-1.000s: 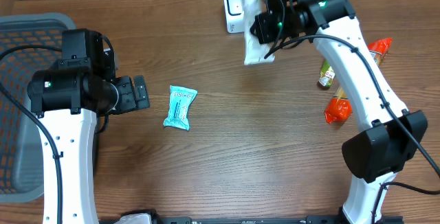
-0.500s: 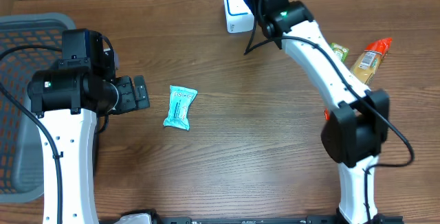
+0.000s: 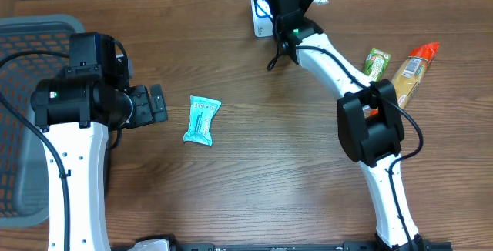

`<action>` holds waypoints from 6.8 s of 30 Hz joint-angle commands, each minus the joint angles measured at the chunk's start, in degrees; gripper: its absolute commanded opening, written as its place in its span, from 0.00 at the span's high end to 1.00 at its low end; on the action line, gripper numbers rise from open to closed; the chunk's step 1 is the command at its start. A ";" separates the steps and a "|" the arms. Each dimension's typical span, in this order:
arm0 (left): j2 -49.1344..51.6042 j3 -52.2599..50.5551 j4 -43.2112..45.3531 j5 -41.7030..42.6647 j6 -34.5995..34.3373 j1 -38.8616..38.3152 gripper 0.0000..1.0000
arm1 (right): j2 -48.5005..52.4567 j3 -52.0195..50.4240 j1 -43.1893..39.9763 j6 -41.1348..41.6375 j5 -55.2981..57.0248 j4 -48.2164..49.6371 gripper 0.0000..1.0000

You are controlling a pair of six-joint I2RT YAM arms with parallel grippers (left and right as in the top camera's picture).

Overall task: Scan the item barcode
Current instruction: 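Hold the white tube up at the white scanner, then move the white tube right and set it beside the green pouch, then raise the right gripper and swing it left toward the tissue packet, then lower the right gripper and grasp the teal tissue packet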

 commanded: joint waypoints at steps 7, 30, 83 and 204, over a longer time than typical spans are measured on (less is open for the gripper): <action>0.13 0.74 -0.15 -0.33 1.27 0.31 0.00 | -0.39 0.66 1.60 -2.80 2.73 1.42 0.96; 0.13 0.74 -0.15 -0.33 1.27 0.31 0.00 | -10.80 0.76 2.80 16.24 -0.96 -18.58 0.96; 0.13 0.74 -0.15 -0.33 1.27 0.31 0.00 | -25.07 -28.83 -29.38 73.81 -51.56 -52.98 0.62; 0.13 0.74 -0.15 -0.33 1.27 0.31 0.01 | -14.47 -15.87 15.02 91.45 -58.05 -33.00 0.21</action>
